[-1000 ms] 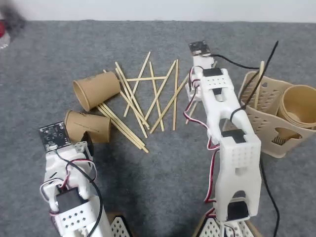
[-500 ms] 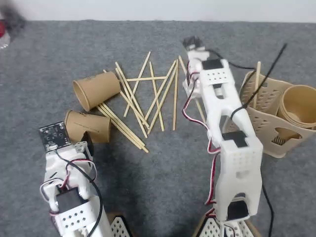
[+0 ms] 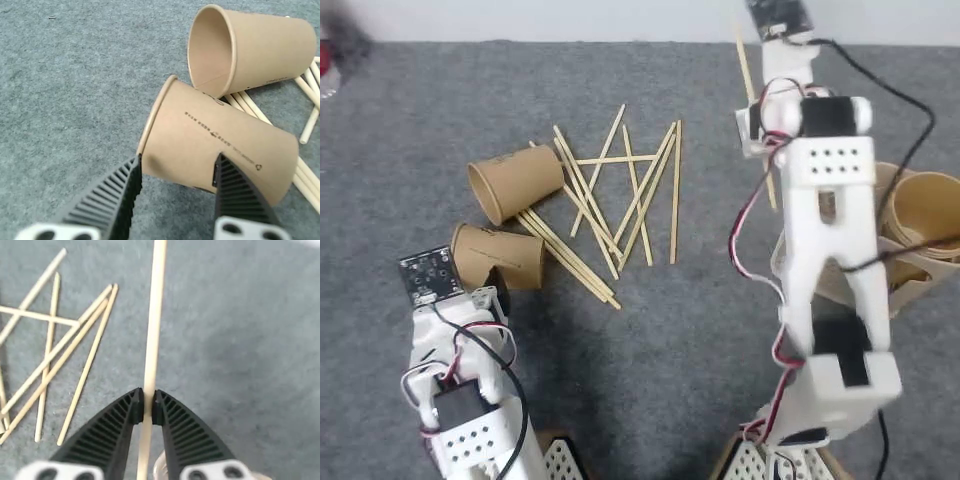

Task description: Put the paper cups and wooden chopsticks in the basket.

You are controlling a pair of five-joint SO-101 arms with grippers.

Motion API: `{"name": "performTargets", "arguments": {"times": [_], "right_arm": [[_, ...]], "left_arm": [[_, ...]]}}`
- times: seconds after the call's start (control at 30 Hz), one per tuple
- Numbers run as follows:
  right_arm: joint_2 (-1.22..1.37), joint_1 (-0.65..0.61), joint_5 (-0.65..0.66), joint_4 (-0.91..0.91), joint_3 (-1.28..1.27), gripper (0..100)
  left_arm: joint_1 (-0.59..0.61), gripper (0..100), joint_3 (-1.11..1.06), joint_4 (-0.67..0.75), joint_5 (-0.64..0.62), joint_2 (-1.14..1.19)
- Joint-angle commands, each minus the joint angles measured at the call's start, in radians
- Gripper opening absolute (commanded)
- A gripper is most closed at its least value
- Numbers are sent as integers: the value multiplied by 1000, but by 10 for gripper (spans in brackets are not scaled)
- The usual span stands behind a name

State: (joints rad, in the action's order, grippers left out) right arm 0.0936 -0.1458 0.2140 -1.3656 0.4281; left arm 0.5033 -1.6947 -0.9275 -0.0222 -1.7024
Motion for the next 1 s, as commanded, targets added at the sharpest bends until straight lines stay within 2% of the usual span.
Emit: {"name": "performTargets", "arguments": {"times": [0.0,0.17,0.3,0.43,0.63,0.8,0.97], "right_arm": [[-196,7,68,15,55,6],[-397,90,83,50,49,6],[-438,196,72,7,21,6],[-486,266,-43,45,-137,6],[-788,271,-68,335,-568,6],[-1018,242,-6,627,-945,6],[-1029,236,28,682,-1040,9]], "left_arm": [[-6,225,5,5,-2,-9],[-6,225,5,5,-2,-9],[-6,225,5,5,-2,-9],[-6,225,5,5,-2,-9],[-5,225,5,3,-2,-9],[-5,225,5,3,-2,-9],[-5,225,5,3,-2,-9]]}}
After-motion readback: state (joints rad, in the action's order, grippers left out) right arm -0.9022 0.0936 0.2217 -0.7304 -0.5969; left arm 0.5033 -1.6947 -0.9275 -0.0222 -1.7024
